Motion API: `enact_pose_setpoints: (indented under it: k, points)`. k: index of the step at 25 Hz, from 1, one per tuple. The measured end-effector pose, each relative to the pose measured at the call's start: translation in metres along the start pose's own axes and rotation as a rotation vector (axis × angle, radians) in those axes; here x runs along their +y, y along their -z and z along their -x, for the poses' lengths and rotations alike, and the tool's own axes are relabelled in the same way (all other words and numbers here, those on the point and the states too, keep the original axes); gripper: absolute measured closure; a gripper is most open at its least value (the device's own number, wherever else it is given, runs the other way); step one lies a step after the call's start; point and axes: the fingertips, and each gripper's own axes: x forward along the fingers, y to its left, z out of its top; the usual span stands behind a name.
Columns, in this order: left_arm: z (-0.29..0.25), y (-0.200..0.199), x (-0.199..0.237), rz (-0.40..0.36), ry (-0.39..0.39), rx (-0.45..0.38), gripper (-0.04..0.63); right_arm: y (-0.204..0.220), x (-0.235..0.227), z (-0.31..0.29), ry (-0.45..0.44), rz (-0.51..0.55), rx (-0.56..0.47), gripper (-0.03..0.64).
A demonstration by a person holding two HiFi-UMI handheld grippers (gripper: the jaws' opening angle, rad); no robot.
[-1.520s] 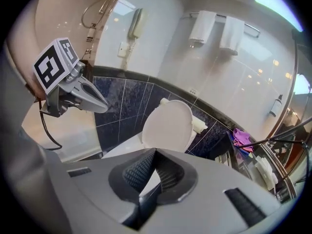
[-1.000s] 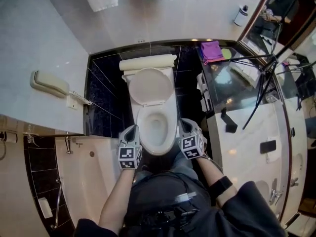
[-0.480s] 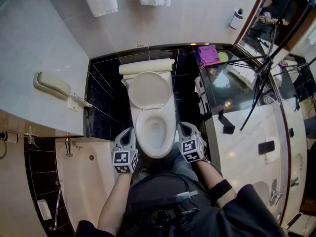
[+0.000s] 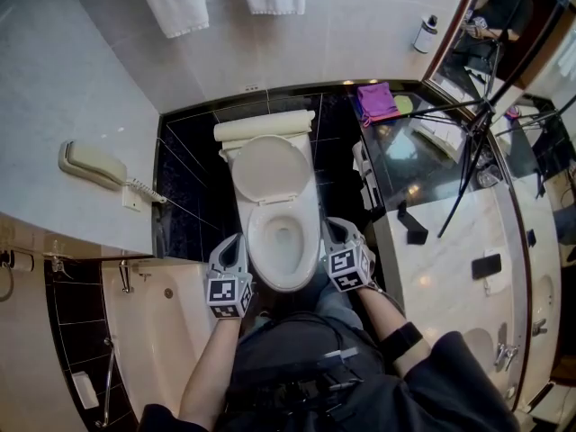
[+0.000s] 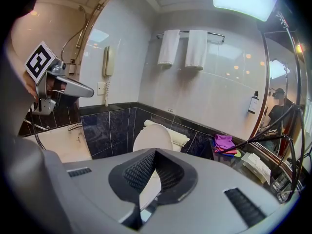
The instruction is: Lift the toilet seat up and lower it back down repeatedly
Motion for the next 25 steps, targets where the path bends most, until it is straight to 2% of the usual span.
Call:
enact_pose_setpoints:
  k: [8,14,16,19,22,25]
  points:
    - [-0.013,0.005,0.013,-0.020,-0.006,0.007,0.595,0.006,-0.015,-0.020,0.023,-0.033,0.025,0.593]
    - [-0.027,0.020,0.015,-0.032,0.012,0.021,0.595,0.041,-0.019,-0.039,-0.013,-0.107,0.118,0.479]
    - [-0.033,0.029,0.013,-0.042,0.024,0.031,0.595,0.057,-0.018,-0.045,-0.029,-0.138,0.146,0.429]
    - [-0.045,0.049,0.010,-0.052,0.039,0.054,0.595,0.092,-0.014,-0.058,-0.041,-0.190,0.198,0.405]
    - [-0.053,0.069,0.008,-0.077,0.037,0.057,0.595,0.139,-0.007,-0.071,-0.043,-0.247,0.260,0.388]
    - [-0.056,0.095,0.016,-0.076,0.009,0.049,0.595,0.189,0.009,-0.083,-0.046,-0.309,0.321,0.344]
